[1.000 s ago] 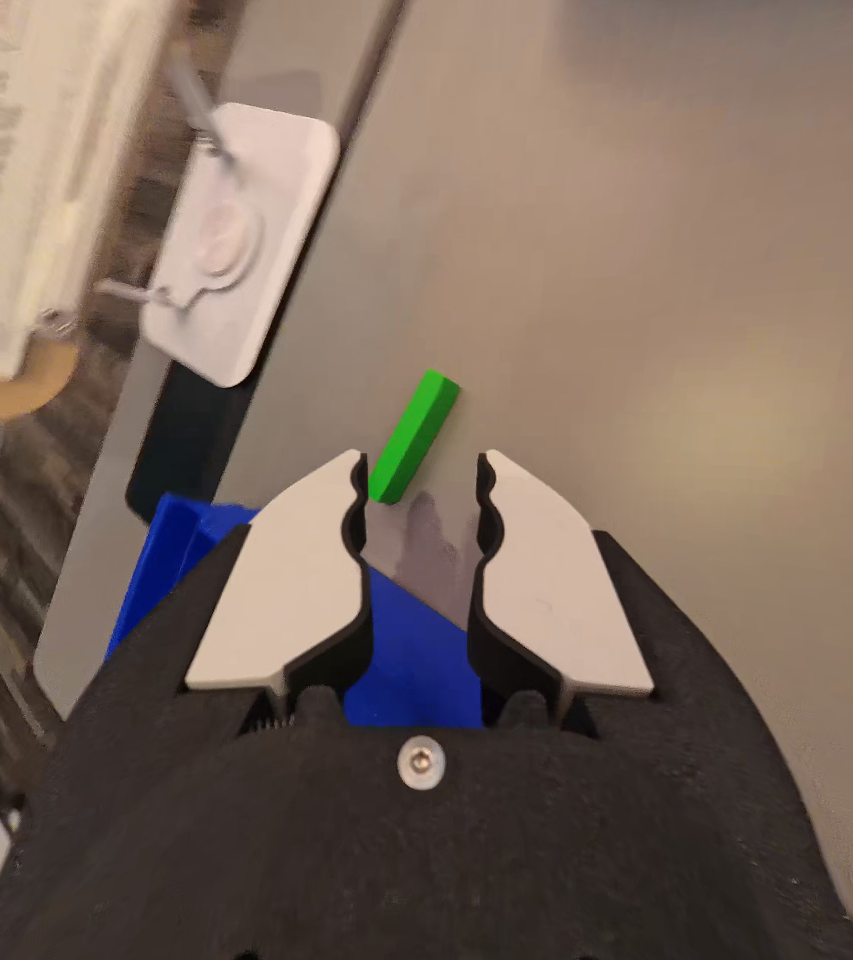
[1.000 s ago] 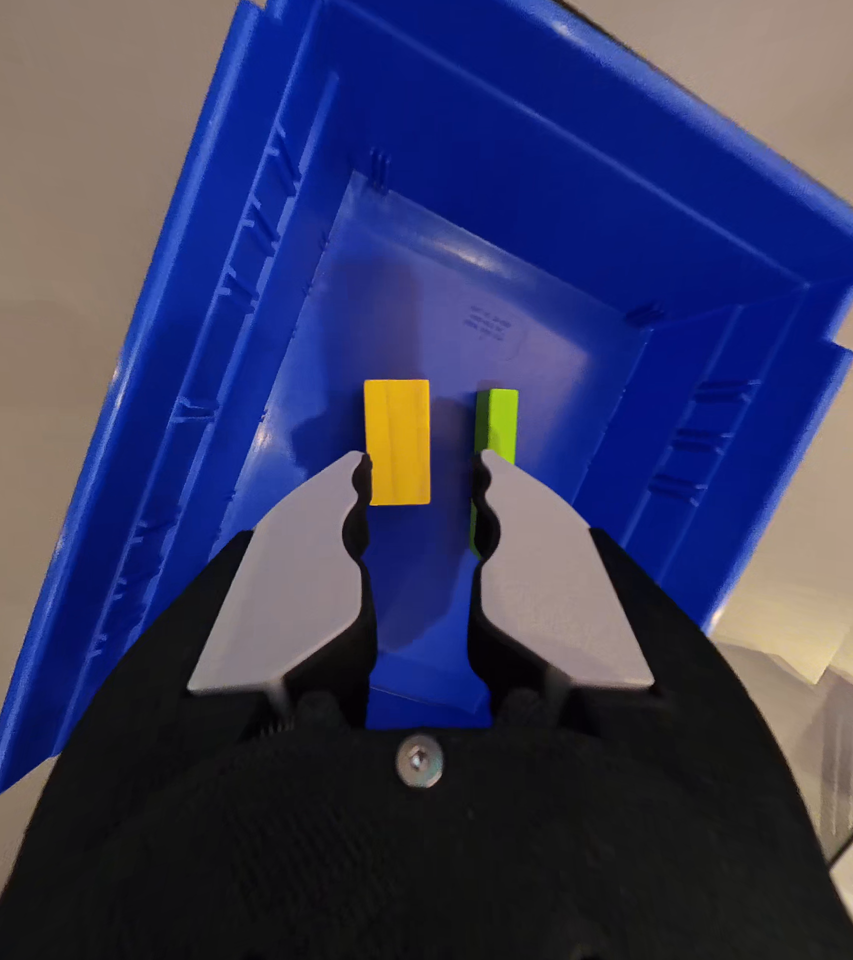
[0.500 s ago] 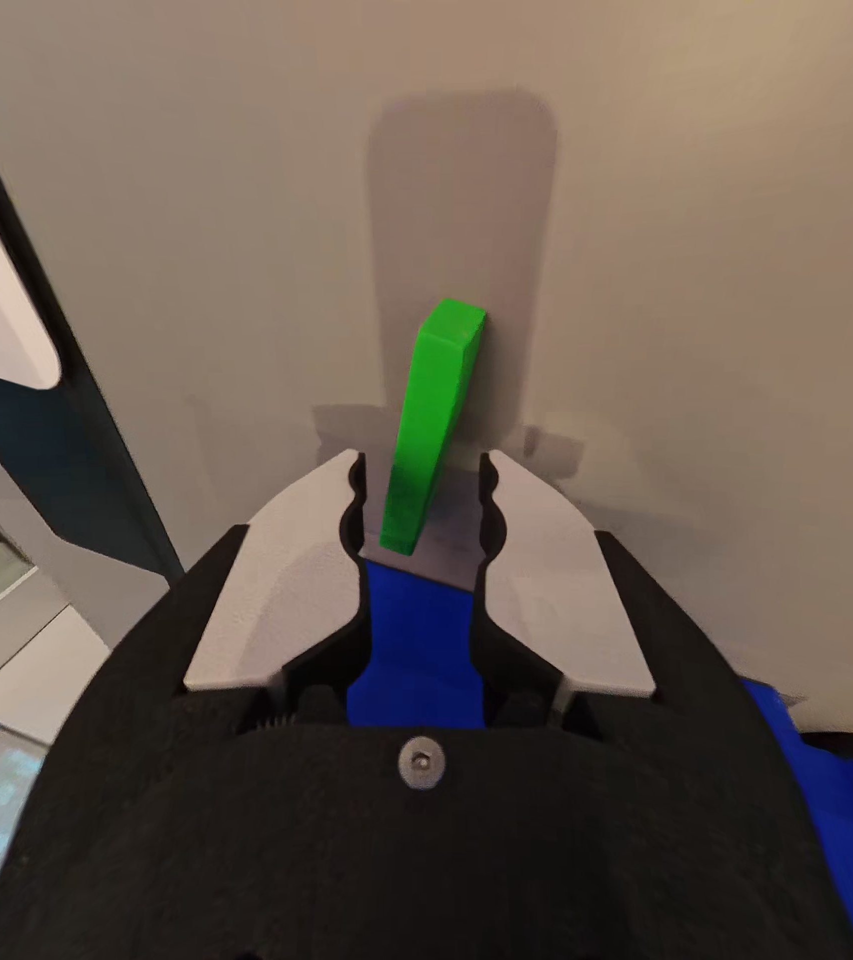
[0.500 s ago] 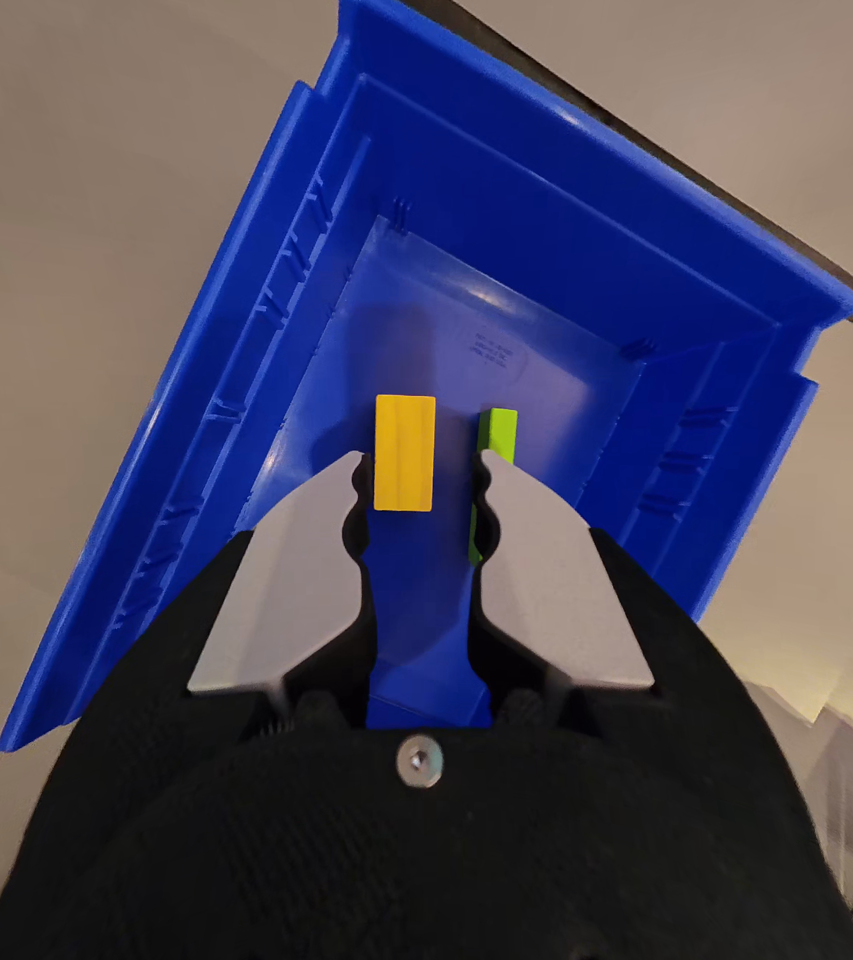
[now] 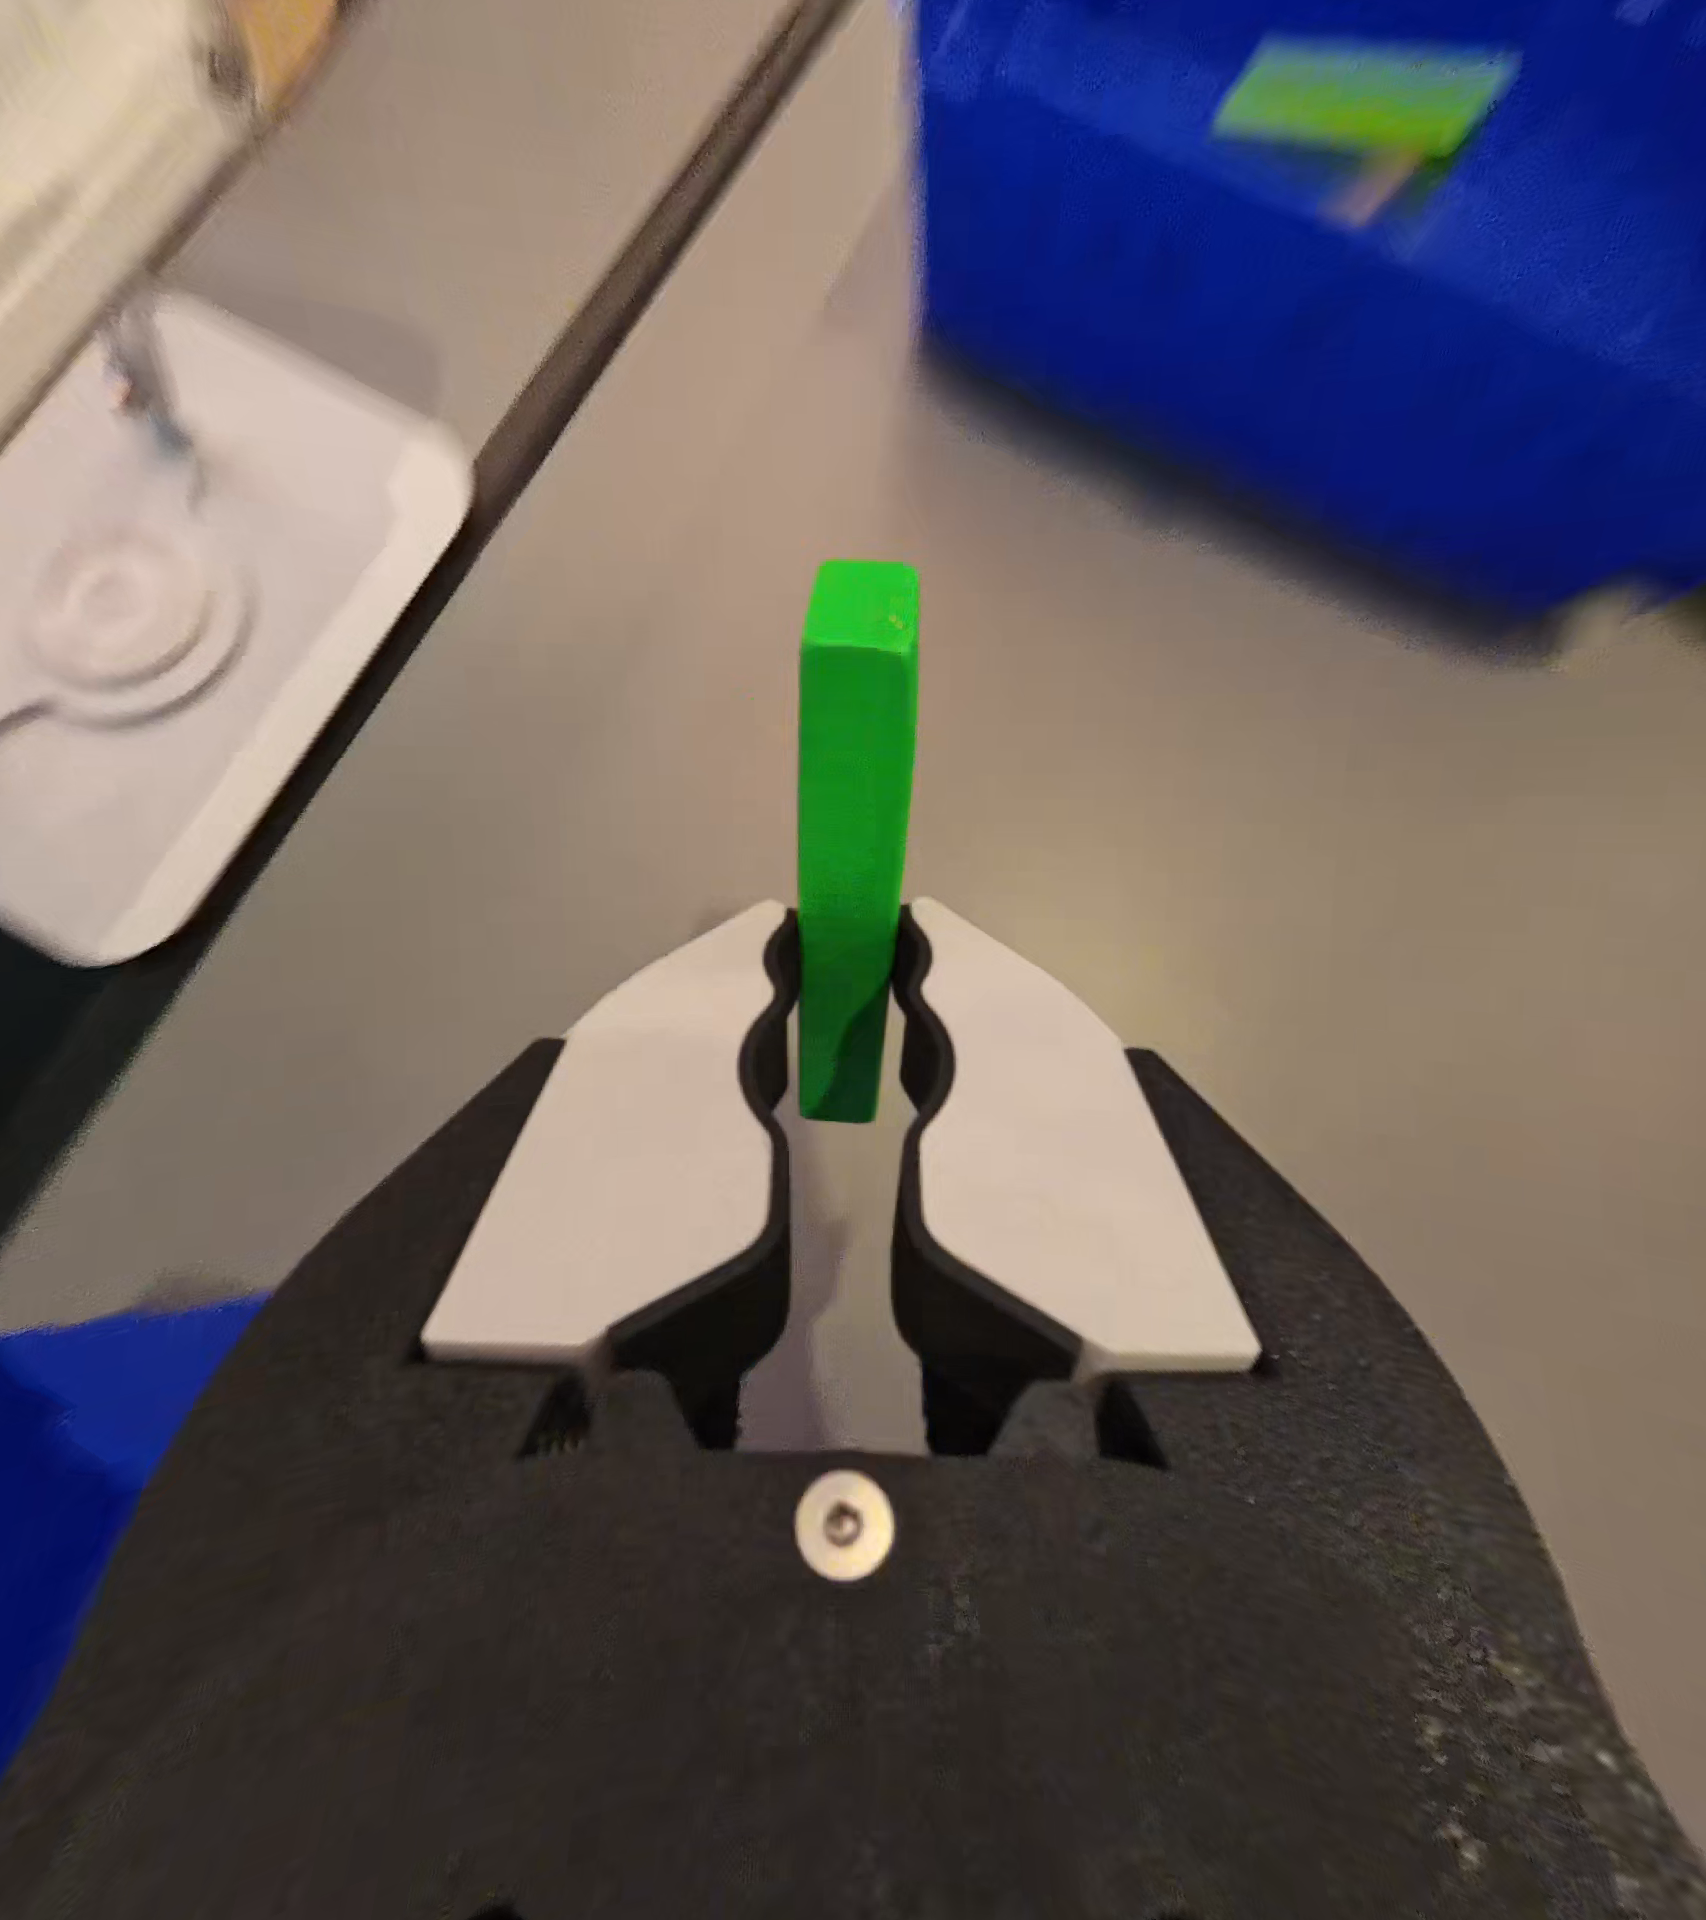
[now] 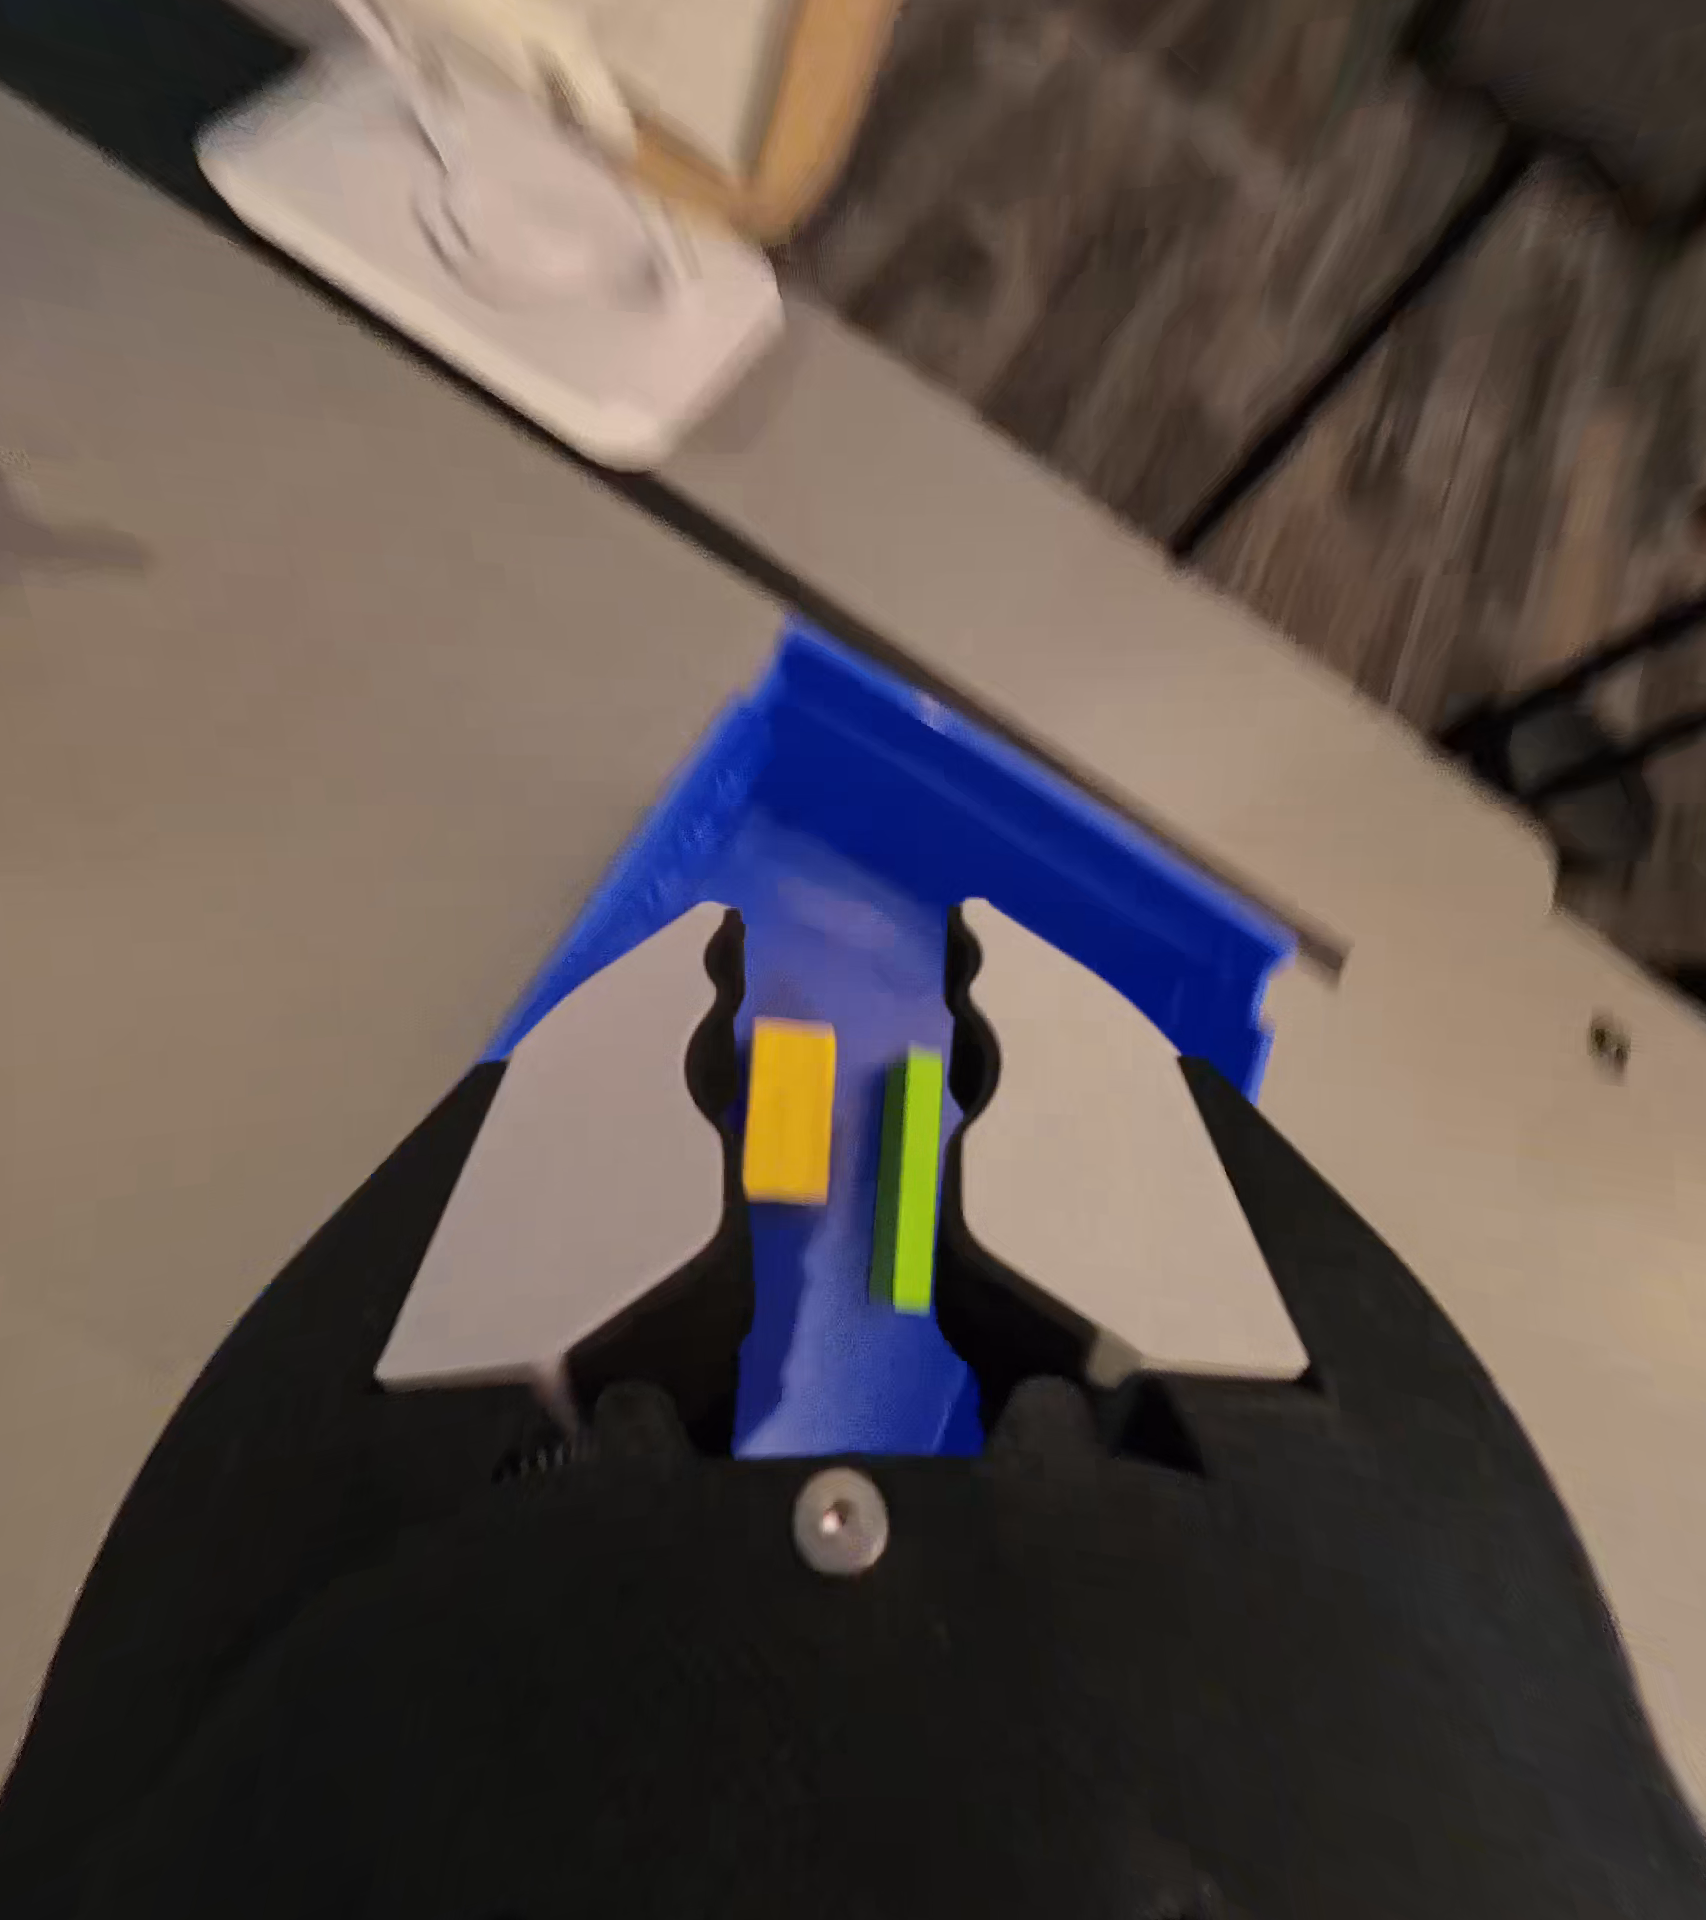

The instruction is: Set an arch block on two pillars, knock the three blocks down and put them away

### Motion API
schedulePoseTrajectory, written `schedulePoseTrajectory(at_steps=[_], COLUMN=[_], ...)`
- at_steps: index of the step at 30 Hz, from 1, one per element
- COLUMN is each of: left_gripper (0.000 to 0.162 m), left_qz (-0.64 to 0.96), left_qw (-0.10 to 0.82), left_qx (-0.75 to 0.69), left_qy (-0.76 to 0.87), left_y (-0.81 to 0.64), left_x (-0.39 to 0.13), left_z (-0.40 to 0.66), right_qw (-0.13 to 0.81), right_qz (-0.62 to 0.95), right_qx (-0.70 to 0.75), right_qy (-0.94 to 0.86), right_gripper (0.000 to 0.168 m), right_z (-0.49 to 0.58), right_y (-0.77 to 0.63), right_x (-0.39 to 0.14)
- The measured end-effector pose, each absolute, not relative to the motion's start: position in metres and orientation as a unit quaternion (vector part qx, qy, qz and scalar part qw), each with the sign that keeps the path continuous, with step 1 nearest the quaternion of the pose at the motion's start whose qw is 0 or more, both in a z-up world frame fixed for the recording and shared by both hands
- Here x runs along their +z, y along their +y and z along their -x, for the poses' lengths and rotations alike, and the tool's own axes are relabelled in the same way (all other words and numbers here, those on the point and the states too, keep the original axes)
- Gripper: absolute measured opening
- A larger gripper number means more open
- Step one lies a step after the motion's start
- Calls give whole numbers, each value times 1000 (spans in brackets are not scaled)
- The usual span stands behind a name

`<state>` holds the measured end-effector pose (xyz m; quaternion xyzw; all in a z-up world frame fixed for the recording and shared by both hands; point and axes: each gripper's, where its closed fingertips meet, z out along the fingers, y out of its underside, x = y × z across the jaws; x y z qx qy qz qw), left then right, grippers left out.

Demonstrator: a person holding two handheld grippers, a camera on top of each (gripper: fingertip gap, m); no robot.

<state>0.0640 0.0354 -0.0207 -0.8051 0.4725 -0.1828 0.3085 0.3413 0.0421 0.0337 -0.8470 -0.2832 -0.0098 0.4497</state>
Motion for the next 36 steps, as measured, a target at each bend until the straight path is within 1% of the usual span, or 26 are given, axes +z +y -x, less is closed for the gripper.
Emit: schedulePoseTrajectory(at_steps=[3,5,8,10,12,16,20,22,23,24,26,29,31,32,33,36], left_gripper=[17,17,16,17,17,17,17,18,20,27,50,51,49,47,45,43], left_qz=[756,726,664,627,616,615,615,609,612,615,631,647,655,654,653,663], left_qw=[365,394,447,456,438,448,430,420,415,408,394,416,437,443,445,448], left_qx=[-323,-377,-450,-490,-508,-496,-508,-522,-525,-529,-528,-494,-471,-465,-461,-432], left_qy=[438,418,396,398,413,418,422,424,422,418,410,406,398,400,404,415], left_y=[-4,-23,-44,-59,-71,-71,-72,-75,-75,-76,-75,-67,-60,-61,-62,-64], left_x=[30,54,90,105,106,97,85,84,84,85,85,88,93,95,97,96], left_z=[-89,-96,-97,-97,-97,-100,-104,-107,-107,-107,-103,-87,-76,-72,-69,-63], right_qw=[577,610,580,550,522,445,434,431,428,428,435,450,455,425,372,232], right_qz=[726,655,590,578,566,559,577,581,588,597,618,679,764,814,858,933], right_qx=[76,178,334,400,454,539,511,493,481,460,417,361,252,208,185,159], right_qy=[-367,-408,-451,-451,-447,-447,-467,-484,-490,-498,-505,-454,-381,-337,-302,-226], right_gripper=[38,38,45,46,46,46,43,17,17,17,17,17,17,17,17,17], right_z=[-276,-233,-183,-159,-137,-101,-87,-86,-87,-91,-109,-172,-241,-277,-307,-361], right_y=[20,-8,-48,-58,-62,-74,-72,-73,-72,-70,-63,-43,-11,0,2,0], right_x=[91,114,124,122,115,94,71,65,62,61,63,77,62,43,19,-47])
